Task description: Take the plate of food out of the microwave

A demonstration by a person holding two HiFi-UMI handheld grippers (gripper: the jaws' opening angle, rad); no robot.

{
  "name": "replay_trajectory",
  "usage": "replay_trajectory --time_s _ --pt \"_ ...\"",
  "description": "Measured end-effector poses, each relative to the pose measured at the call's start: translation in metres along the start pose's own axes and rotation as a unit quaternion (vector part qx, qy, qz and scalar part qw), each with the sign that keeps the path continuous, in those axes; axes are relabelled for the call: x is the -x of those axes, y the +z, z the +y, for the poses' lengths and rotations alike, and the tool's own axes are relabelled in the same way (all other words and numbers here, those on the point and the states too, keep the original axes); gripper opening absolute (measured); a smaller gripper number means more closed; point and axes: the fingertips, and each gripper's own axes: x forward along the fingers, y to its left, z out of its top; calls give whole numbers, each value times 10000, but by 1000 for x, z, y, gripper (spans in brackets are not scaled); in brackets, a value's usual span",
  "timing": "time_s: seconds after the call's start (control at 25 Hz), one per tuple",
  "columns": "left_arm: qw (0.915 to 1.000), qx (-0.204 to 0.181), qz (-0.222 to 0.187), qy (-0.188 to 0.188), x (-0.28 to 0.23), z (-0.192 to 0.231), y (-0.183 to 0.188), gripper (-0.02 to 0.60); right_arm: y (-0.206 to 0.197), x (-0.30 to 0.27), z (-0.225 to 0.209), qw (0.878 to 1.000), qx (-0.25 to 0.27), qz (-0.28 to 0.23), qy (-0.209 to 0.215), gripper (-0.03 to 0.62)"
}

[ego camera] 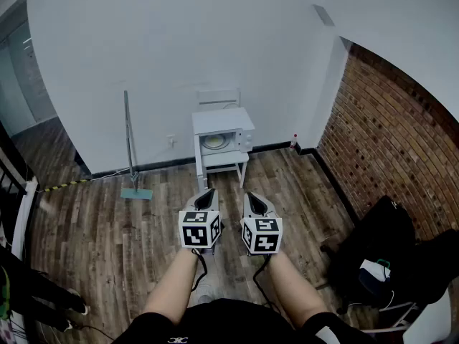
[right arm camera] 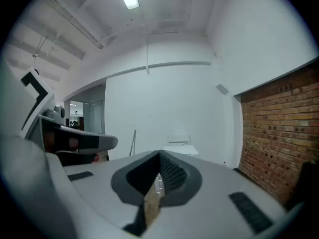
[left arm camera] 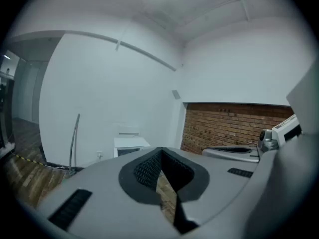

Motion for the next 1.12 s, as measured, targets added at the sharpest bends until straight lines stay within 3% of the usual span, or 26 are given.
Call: replay_trajectory --time_s 0.64,1.12 --pt "9992 -92 94 -389 13 75 -3 -5 -6 -33 65 9991 -41 -29 -413 6" --pt "9978 156 346 -546 5 115 -31 -5 -27 -55 82 9975 44 302 -632 6"
